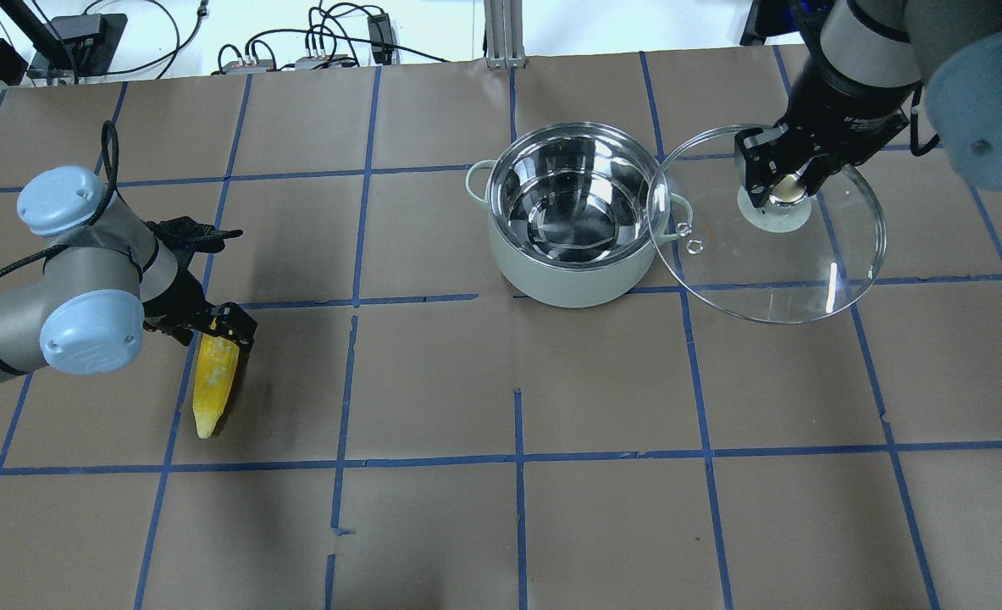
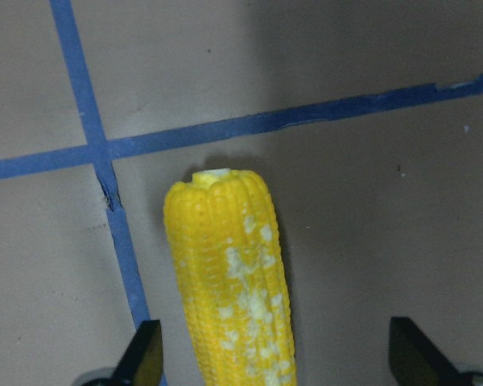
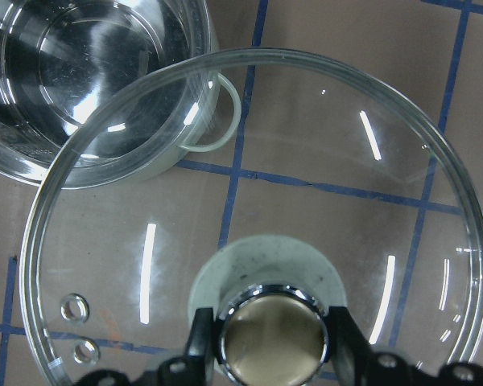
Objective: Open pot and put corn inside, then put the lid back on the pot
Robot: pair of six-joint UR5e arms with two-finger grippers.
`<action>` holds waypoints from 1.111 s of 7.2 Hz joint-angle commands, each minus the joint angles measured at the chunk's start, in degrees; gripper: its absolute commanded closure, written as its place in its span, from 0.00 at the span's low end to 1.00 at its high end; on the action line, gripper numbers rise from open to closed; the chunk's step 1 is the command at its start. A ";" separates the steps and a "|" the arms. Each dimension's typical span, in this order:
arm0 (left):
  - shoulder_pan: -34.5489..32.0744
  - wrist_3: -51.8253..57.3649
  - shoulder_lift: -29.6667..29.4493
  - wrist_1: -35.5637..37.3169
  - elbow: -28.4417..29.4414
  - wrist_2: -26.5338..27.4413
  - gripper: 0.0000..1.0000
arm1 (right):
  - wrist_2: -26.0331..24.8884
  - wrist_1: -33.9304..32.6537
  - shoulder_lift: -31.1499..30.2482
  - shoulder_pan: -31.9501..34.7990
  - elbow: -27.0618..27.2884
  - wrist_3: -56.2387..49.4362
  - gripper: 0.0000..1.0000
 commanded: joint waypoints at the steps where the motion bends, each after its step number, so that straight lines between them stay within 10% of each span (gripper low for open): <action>1: 0.11 -0.16 -1.63 1.01 -0.10 1.16 0.59 | -0.03 -0.15 0.17 0.03 -0.55 0.29 0.55; 3: -0.06 -0.25 -0.75 -0.76 0.16 2.05 0.79 | -0.30 3.26 -0.01 -0.06 -1.08 0.21 0.55; 8: -14.78 -16.02 4.53 -19.81 16.37 -0.66 0.80 | -0.46 2.57 0.25 -0.06 -0.82 9.35 0.55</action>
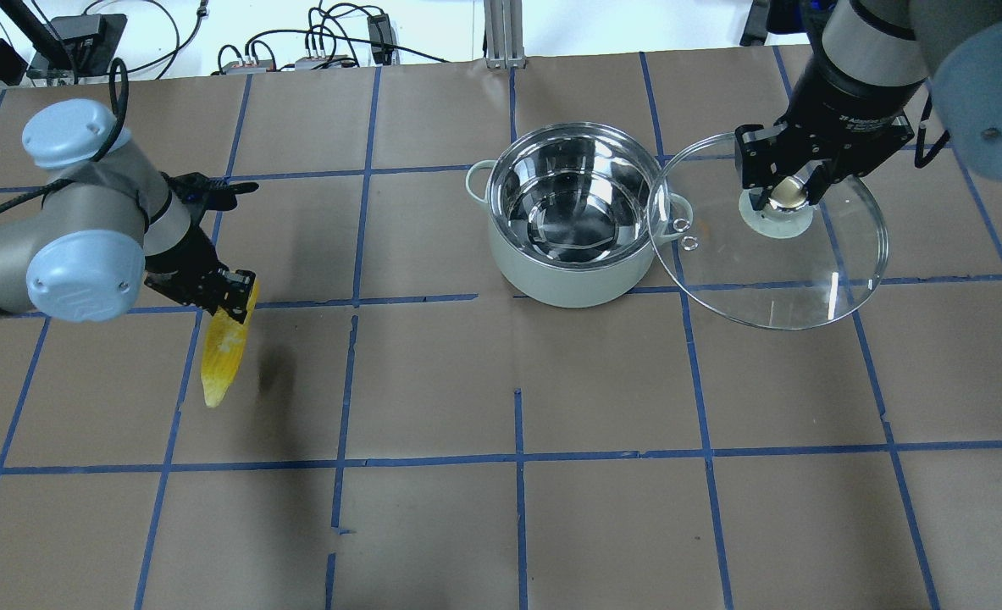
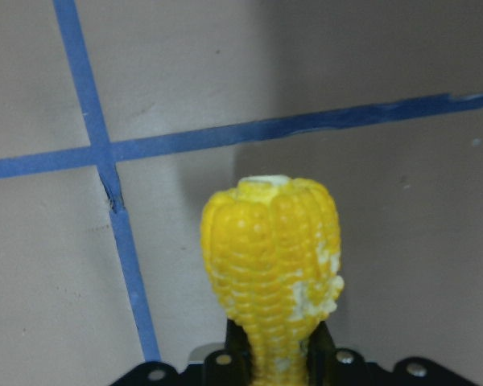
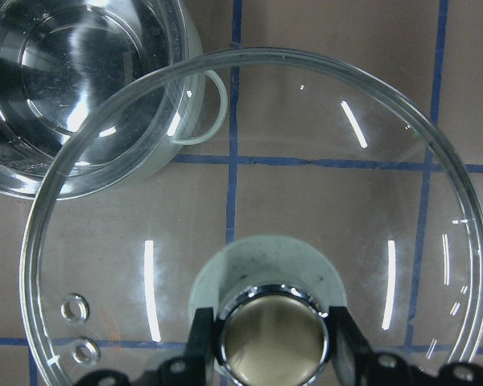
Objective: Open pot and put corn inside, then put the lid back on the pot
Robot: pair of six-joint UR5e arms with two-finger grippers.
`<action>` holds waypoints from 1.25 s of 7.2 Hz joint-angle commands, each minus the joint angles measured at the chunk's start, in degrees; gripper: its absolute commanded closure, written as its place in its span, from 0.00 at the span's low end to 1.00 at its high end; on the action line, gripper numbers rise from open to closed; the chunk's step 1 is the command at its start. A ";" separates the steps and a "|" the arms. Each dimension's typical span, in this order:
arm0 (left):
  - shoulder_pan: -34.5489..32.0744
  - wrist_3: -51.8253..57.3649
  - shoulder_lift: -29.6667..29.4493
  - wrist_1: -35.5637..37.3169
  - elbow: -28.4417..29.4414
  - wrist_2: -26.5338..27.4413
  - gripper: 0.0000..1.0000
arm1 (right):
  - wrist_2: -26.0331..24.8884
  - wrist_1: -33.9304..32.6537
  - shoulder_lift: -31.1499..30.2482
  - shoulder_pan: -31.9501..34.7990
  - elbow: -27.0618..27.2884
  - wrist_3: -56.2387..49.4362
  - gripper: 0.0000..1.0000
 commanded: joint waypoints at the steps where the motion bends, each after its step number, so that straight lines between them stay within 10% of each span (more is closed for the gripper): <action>1: -9.70 -10.53 -0.12 -7.02 10.02 -4.66 0.80 | -0.65 -0.02 0.03 0.06 0.21 1.21 0.56; 6: -27.91 -33.67 -17.92 -8.98 37.34 -10.50 0.80 | -0.30 -1.60 0.29 0.06 0.48 0.60 0.56; 9: -31.36 -35.01 -24.56 -6.10 41.80 -10.24 0.80 | -0.48 -1.69 0.29 0.06 0.48 0.68 0.57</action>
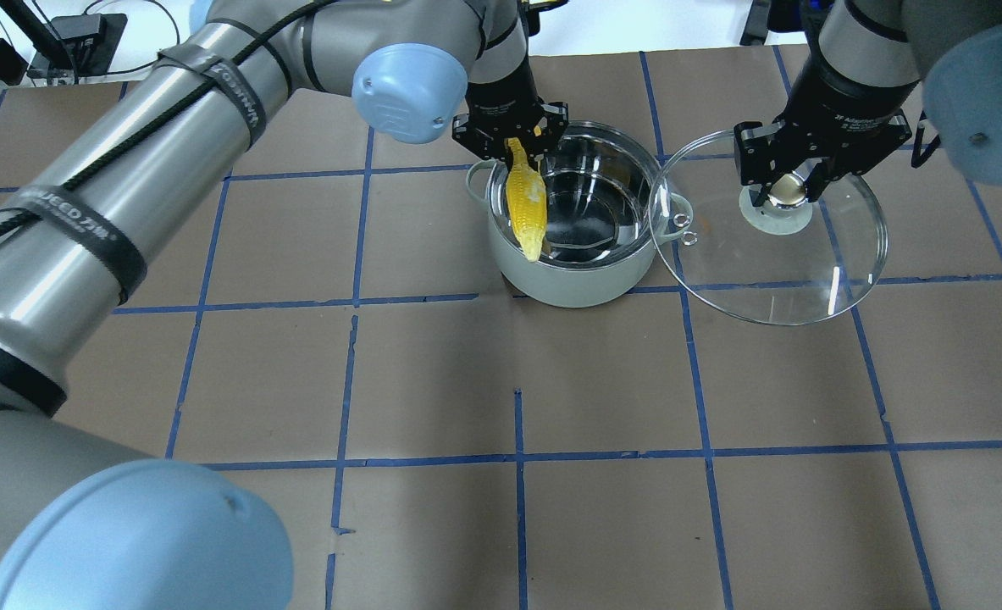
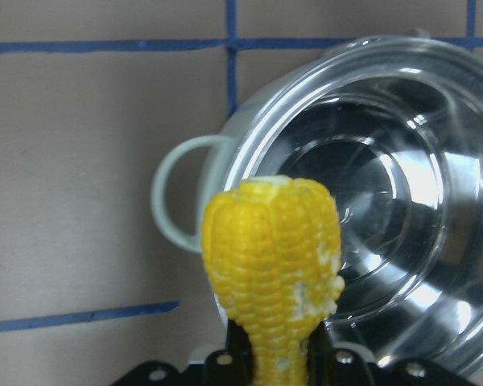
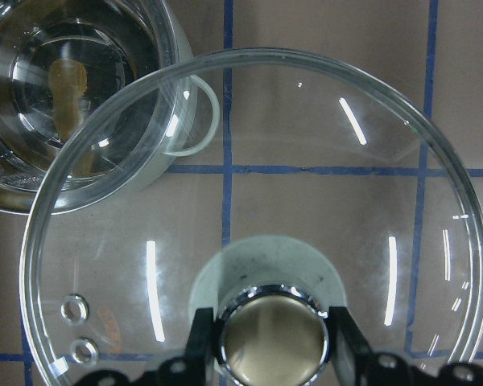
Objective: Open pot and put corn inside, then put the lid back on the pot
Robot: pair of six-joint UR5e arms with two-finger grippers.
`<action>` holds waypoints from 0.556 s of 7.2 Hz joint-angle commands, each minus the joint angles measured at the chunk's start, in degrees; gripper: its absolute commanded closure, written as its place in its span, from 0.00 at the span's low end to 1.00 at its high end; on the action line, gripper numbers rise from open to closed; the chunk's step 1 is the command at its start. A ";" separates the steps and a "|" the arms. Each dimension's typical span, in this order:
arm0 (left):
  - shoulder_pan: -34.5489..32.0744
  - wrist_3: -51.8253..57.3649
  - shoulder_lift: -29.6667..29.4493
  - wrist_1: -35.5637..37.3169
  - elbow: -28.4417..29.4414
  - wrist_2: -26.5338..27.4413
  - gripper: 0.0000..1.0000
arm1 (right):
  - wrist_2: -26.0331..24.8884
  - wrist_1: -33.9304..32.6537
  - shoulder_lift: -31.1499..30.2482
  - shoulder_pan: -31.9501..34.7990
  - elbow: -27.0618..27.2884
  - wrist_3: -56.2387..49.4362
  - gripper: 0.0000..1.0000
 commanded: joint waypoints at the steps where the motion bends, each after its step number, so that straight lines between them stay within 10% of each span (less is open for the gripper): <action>1: -0.77 -0.29 -2.26 2.11 2.53 -0.48 0.80 | -0.13 -0.04 0.00 0.02 -0.09 0.45 0.58; 4: -1.65 -0.21 -7.27 2.63 5.62 -0.14 0.70 | -0.13 0.05 0.00 0.02 -0.26 -0.16 0.58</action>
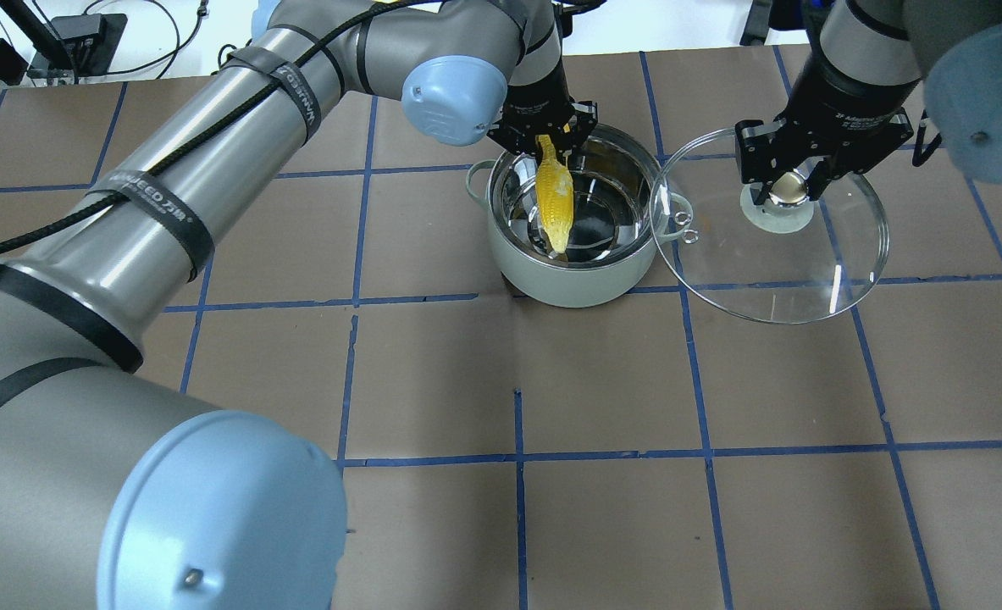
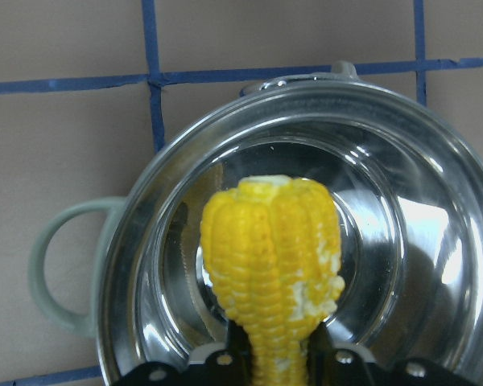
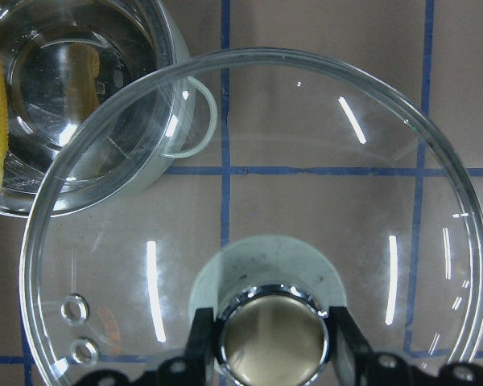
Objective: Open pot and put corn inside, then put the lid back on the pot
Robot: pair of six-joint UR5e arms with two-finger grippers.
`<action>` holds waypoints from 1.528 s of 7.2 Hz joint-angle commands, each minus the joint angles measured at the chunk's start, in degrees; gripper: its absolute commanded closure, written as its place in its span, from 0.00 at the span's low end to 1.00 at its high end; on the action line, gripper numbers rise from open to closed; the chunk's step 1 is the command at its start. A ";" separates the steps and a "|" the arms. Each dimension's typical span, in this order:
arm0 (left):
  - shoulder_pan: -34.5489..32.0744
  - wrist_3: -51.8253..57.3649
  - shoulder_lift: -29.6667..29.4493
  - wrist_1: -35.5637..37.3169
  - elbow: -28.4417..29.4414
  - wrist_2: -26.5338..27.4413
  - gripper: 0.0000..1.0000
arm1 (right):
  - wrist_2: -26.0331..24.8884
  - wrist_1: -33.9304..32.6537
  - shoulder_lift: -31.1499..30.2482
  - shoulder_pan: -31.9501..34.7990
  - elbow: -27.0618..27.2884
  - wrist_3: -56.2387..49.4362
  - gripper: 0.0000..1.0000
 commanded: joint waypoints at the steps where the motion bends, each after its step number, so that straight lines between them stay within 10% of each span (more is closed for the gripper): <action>1: -0.63 0.19 -2.81 0.88 0.31 0.26 0.27 | -0.01 0.03 0.00 0.02 0.01 -0.39 0.58; 2: -0.80 0.72 -3.26 1.06 0.47 0.26 0.00 | 0.08 0.03 0.00 0.02 0.18 -0.30 0.58; 7: 2.60 4.82 3.39 -2.18 -1.62 0.70 0.00 | -0.44 0.12 0.78 0.37 -0.43 -0.04 0.58; 11: 12.97 14.34 24.10 -4.64 -21.54 8.58 0.00 | -3.17 -0.40 7.01 7.21 -6.92 0.92 0.58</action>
